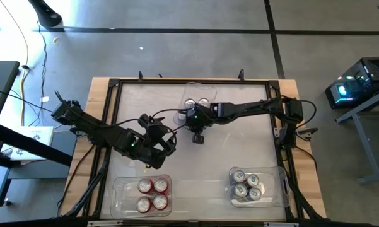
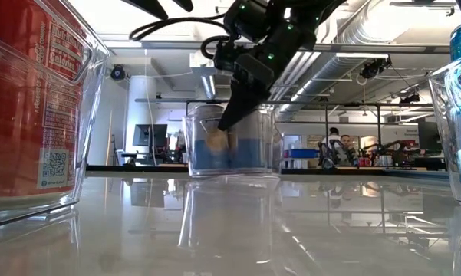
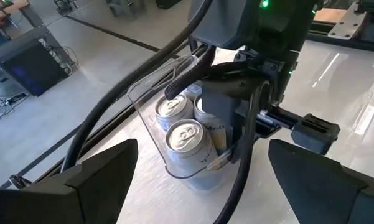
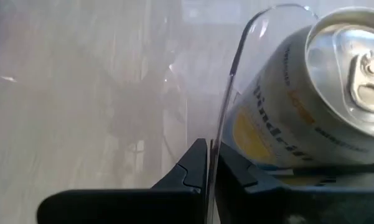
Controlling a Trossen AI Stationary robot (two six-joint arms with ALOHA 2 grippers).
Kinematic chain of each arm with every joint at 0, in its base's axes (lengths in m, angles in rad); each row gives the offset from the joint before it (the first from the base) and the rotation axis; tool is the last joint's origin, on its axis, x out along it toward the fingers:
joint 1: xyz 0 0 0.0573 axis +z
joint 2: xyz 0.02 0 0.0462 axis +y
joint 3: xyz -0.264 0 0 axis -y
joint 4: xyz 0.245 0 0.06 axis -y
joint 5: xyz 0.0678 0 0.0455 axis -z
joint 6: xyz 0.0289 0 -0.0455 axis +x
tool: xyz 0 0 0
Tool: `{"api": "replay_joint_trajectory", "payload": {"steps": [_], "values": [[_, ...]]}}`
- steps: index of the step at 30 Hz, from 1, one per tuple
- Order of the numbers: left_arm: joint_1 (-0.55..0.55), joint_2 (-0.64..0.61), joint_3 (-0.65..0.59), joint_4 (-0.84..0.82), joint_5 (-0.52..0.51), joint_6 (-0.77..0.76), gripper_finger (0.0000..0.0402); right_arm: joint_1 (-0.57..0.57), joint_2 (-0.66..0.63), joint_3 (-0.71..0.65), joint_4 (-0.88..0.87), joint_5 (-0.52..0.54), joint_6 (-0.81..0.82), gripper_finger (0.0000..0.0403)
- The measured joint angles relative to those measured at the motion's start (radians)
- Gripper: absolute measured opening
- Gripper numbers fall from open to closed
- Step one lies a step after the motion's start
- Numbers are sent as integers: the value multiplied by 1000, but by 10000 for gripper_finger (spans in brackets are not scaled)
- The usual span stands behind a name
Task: Sort soda cans
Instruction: Move the top right transparent bin to the top center of the table
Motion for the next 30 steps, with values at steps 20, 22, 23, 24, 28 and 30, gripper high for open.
{"api": "replay_joint_trajectory", "payload": {"steps": [20,22,23,24,28,30], "values": [[-3,0,0,-98,4,-130,355,-21,87,5,151,-21,-308,0],[-3,0,0,-100,4,-131,355,-30,88,4,165,-17,-318,0],[-3,0,0,-100,4,-131,355,-36,89,4,174,-18,-326,0],[-3,0,0,-100,3,-131,355,-39,90,3,184,-18,-336,0],[-3,0,0,-100,3,-137,355,-51,92,2,209,-17,-353,0],[-3,0,0,-100,4,-146,355,-53,92,2,212,-18,-350,0]]}}
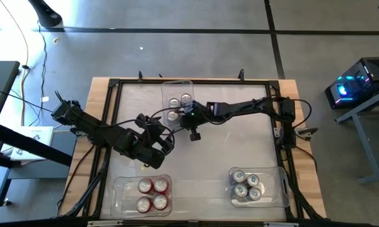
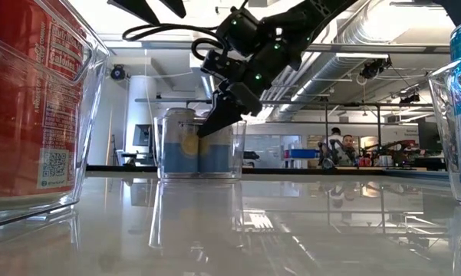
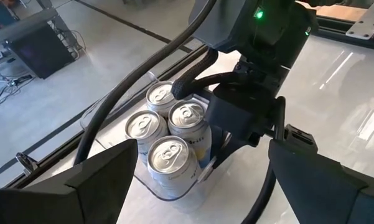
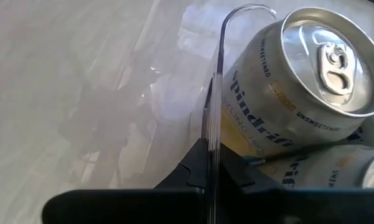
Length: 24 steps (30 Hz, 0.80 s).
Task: Sort soda cans
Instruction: Move the top right transparent bin to the top center of the table
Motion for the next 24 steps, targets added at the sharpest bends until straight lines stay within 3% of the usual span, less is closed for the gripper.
{"api": "replay_joint_trajectory", "payload": {"steps": [12,24], "values": [[0,0,0,0,1,-2,355,-2,0,0,6,4,125,5],[0,0,0,0,2,-2,355,4,-4,2,31,12,217,83]]}}
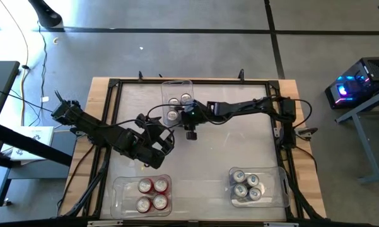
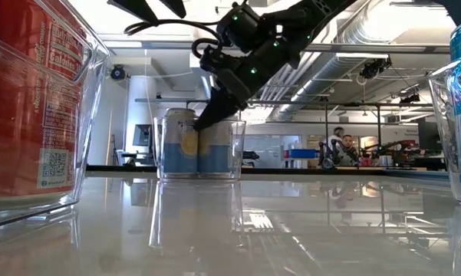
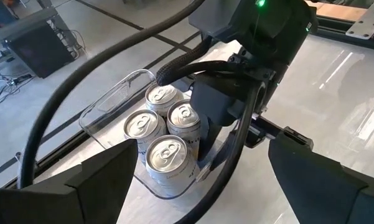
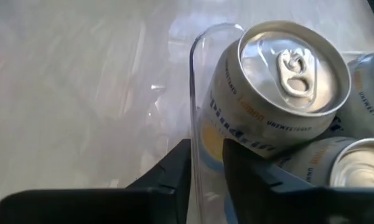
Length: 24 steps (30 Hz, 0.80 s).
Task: Sort soda cans
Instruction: Move the top right transparent bin to the top center of the table
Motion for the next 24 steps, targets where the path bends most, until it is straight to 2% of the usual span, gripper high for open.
{"api": "replay_joint_trajectory", "payload": {"steps": [10,14,17,24], "values": [[0,0,0,-2,2,0,355,6,-36,1,-95,-3,5,125],[0,0,0,-4,3,1,355,-3,-77,1,-180,-3,-39,143],[0,0,0,-4,5,1,355,-14,-95,1,-231,37,-96,155],[0,0,0,-3,5,1,355,-21,-79,0,-291,64,-181,148]]}}
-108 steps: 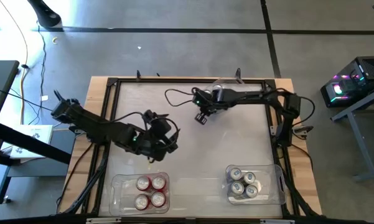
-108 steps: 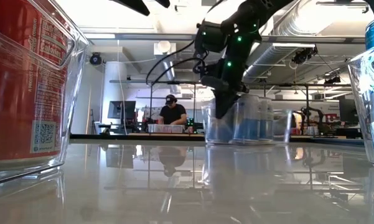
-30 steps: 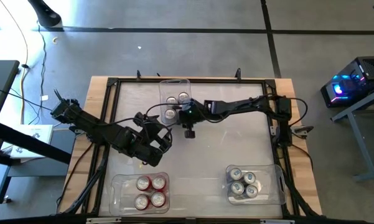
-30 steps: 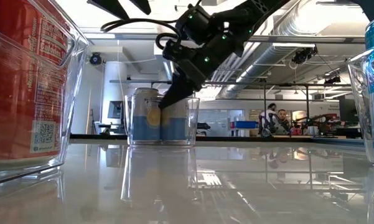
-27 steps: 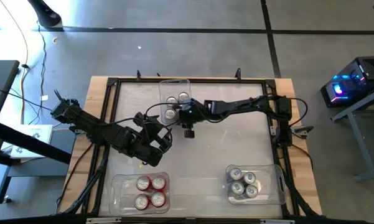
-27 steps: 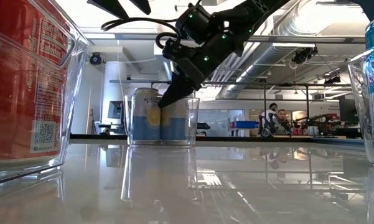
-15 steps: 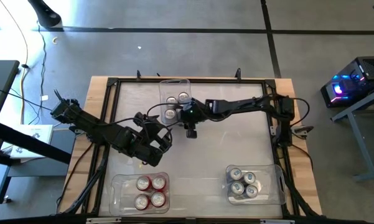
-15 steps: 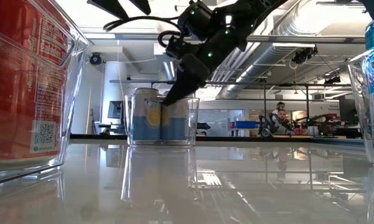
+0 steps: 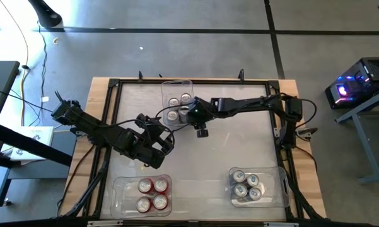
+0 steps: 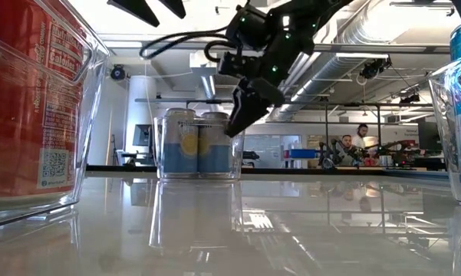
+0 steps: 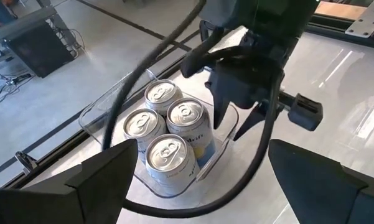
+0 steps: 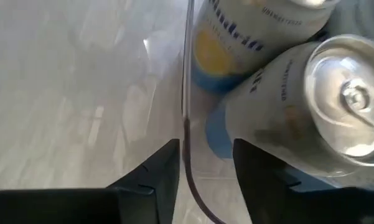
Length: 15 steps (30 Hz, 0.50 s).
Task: Sort soda cans
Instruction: Move the top right transparent bin to the top center of the table
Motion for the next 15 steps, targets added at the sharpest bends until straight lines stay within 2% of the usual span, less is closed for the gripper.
{"api": "replay_joint_trajectory", "payload": {"steps": [3,9,11,15], "values": [[0,0,0,0,0,0,355,2,0,0,4,-4,1,119],[0,0,0,1,0,0,355,12,0,0,7,-30,38,21],[0,0,0,1,0,0,355,17,0,0,17,-28,60,9],[0,0,0,1,0,0,355,23,0,0,36,-24,118,16]]}}
